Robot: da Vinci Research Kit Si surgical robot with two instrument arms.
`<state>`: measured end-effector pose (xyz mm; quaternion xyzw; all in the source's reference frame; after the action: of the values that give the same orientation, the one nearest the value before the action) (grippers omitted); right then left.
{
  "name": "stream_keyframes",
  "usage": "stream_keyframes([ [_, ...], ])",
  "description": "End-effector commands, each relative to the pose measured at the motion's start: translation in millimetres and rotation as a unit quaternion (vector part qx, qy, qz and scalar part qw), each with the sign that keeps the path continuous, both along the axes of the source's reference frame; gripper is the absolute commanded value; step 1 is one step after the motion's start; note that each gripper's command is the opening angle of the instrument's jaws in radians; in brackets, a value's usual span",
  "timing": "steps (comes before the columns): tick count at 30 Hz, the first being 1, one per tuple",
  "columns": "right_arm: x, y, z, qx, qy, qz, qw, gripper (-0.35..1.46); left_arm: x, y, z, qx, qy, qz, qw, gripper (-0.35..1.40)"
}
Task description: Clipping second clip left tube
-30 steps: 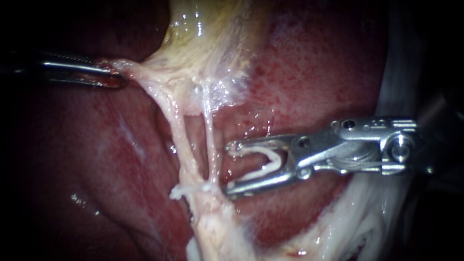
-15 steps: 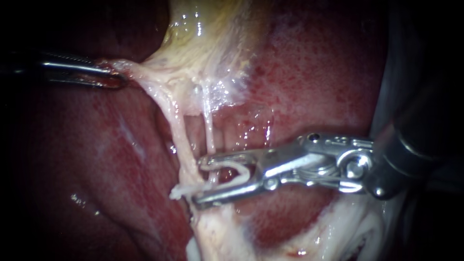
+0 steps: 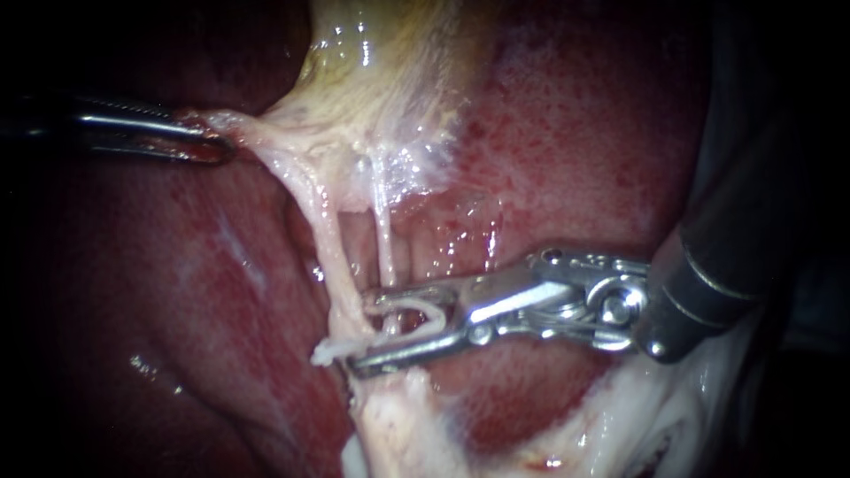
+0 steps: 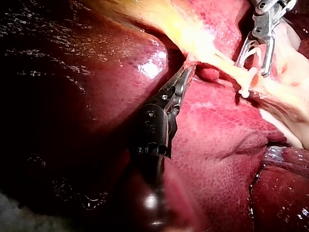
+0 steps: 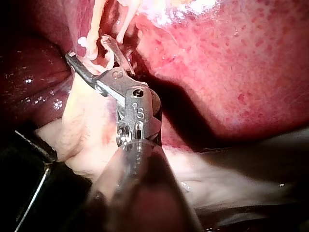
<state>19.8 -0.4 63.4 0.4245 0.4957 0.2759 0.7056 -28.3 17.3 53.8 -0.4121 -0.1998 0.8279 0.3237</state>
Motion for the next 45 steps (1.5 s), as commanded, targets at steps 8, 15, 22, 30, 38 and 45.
stream_keyframes([
  [8, 0.1, 0.4, 1.1, 0.000, -0.008, -0.003, 1.0000, 0.49, 0.0, 0.0, 0.0, 0.000, 0.000, 0.000, 1.0000, -0.35],
  [15, 0.9, 0.3, 1.4, 0.001, -0.012, -0.004, 0.9999, 0.49, 0.0, 0.0, 0.0, 0.000, 0.000, 0.000, 1.0000, -0.35],
  [22, 2.5, -0.1, 0.8, 0.005, -0.009, -0.008, 0.9999, 0.50, 0.0, 0.0, 0.0, 0.000, 0.000, 0.000, 1.0000, -0.35],
  [30, 4.8, -1.0, 0.2, 0.013, 0.013, -0.010, 0.9998, 0.50, 0.0, 0.0, 0.0, 0.000, 0.000, 0.000, 1.0000, -0.35],
  [38, 5.6, -1.4, -1.1, 0.023, 0.039, -0.004, 0.9990, 0.50, -0.1, 0.0, 0.0, 0.000, 0.000, 0.000, 1.0000, -0.35],
  [45, 5.8, -1.8, -3.4, 0.033, 0.051, -0.022, 0.9979, 0.47, -0.1, 0.0, 0.0, 0.000, 0.000, 0.000, 1.0000, -0.35],
])
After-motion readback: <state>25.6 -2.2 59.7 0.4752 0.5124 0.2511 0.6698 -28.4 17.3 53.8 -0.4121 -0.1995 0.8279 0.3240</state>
